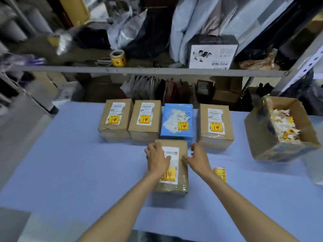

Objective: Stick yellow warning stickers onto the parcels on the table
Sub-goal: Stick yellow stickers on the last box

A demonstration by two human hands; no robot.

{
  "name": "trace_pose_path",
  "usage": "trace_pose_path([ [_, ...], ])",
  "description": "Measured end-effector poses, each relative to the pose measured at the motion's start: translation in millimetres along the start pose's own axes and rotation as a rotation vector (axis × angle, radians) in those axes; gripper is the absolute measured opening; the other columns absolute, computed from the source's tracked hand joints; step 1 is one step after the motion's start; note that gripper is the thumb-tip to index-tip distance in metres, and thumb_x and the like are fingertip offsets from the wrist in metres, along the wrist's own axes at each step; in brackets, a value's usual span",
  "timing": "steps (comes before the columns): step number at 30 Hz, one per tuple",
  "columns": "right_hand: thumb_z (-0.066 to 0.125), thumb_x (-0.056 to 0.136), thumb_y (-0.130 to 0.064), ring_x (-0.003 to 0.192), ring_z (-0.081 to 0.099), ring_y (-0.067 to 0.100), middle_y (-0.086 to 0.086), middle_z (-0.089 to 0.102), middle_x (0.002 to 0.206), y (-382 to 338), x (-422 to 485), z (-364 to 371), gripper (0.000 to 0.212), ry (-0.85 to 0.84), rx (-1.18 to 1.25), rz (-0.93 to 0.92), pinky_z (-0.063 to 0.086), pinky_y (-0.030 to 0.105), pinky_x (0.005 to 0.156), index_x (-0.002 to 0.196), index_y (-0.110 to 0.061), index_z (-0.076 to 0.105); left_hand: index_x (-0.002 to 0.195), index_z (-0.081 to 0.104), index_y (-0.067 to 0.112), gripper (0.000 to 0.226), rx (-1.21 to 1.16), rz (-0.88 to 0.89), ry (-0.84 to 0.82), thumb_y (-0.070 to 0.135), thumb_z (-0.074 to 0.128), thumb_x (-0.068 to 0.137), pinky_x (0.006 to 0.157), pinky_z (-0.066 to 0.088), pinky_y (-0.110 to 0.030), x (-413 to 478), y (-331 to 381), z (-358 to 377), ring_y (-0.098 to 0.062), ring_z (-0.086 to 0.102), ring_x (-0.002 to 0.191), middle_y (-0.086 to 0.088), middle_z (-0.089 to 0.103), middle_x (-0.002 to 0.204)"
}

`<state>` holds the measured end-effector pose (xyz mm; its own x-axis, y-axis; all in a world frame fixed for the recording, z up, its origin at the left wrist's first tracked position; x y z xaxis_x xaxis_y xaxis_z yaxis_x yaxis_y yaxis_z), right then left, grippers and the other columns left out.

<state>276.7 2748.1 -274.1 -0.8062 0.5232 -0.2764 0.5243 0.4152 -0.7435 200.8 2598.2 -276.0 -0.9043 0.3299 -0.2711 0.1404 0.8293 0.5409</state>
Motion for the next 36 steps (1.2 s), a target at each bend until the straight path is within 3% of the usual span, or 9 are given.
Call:
trace_pose_path([
  [6,0.064,0.088,-0.024,0.113,0.057,0.023,0.007,0.059,0.125,19,-24,31,0.047,0.014,0.098,0.011,0.050,0.045,0.094,0.131,-0.013,0.048,0.126,0.047,0.012,0.050,-0.227,-0.166,-0.176,0.039,0.063,0.087,0.087,0.041,-0.031,-14,-56,11,-0.029,0.054,0.118,-0.008,0.058,0.129],
  [9,0.068,0.086,-0.025,0.109,0.057,0.019,0.000,0.055,0.123,24,-33,35,0.062,-0.043,0.200,0.042,0.051,0.039,0.092,0.141,-0.024,0.040,0.129,0.047,0.020,0.066,-0.310,-0.140,-0.208,0.043,0.073,0.073,0.095,0.044,-0.035,-18,-58,12,-0.025,0.056,0.118,-0.001,0.060,0.128],
  [13,0.067,0.086,-0.037,0.121,0.050,0.021,0.001,0.047,0.135,28,-37,43,0.078,-0.117,0.129,0.004,0.046,0.043,0.101,0.150,-0.027,0.022,0.126,0.048,0.020,0.064,-0.489,-0.145,-0.195,0.024,0.076,0.069,0.097,0.047,-0.041,-24,-60,16,-0.023,0.058,0.115,-0.001,0.062,0.125],
  [17,0.068,0.087,-0.021,0.114,0.052,0.017,-0.005,0.053,0.120,13,-44,53,0.057,-0.135,0.207,-0.045,0.043,0.028,0.090,0.137,-0.018,0.041,0.125,0.051,0.020,0.059,-0.540,-0.228,-0.107,0.017,0.077,0.072,0.096,0.049,-0.042,-32,-78,9,-0.023,0.060,0.112,-0.002,0.063,0.123],
  [20,0.071,0.084,-0.022,0.107,0.049,0.009,-0.009,0.050,0.119,-11,-51,79,0.064,-0.237,0.254,-0.075,0.044,0.027,0.090,0.139,-0.029,0.039,0.126,0.051,0.020,0.057,-0.529,-0.288,-0.059,0.016,0.076,0.076,0.097,0.048,-0.042,-41,-109,-12,-0.023,0.060,0.113,-0.001,0.063,0.124],
  [25,0.070,0.085,-0.016,0.093,0.059,-0.002,-0.013,0.057,0.114,-72,-58,153,0.052,-0.413,0.270,-0.160,0.046,0.007,0.068,0.123,-0.036,0.042,0.131,0.050,0.017,0.056,-0.522,-0.352,0.036,0.013,0.073,0.080,0.096,0.048,-0.036,-57,-178,-73,-0.023,0.059,0.114,-0.003,0.062,0.127],
  [29,0.071,0.084,-0.018,0.094,0.058,0.002,-0.010,0.056,0.113,-124,-60,213,0.057,-0.453,0.301,-0.155,0.046,0.011,0.073,0.133,-0.020,0.042,0.133,0.049,0.017,0.059,-0.563,-0.384,0.131,0.012,0.074,0.080,0.089,0.046,-0.028,-57,-232,-129,-0.020,0.059,0.111,-0.004,0.062,0.126],
  [33,0.075,0.079,-0.026,0.095,0.061,0.002,-0.011,0.060,0.109,-178,-57,266,0.051,-0.514,0.308,-0.179,0.049,0.012,0.074,0.121,-0.027,0.047,0.135,0.047,0.019,0.068,-0.603,-0.420,0.249,0.013,0.079,0.076,0.085,0.043,-0.026,-47,-287,-179,-0.016,0.054,0.102,-0.002,0.058,0.126],
  [36,0.069,0.070,-0.035,0.094,0.065,0.007,-0.010,0.064,0.105,-217,-42,300,0.054,-0.514,0.285,-0.196,0.050,0.011,0.069,0.120,-0.020,0.054,0.132,0.049,0.017,0.064,-0.640,-0.465,0.287,0.015,0.079,0.075,0.084,0.044,-0.026,-29,-325,-208,-0.016,0.055,0.100,-0.004,0.060,0.126],
])
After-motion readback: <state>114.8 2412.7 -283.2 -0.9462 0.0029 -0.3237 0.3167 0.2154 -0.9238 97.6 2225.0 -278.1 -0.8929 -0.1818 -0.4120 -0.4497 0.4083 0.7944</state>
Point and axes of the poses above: each hand's wrist, its own x-axis towards the middle knuckle, its own z-axis out of the palm, y = z × x, the point moved 6 cm from there along x, towards the middle knuckle
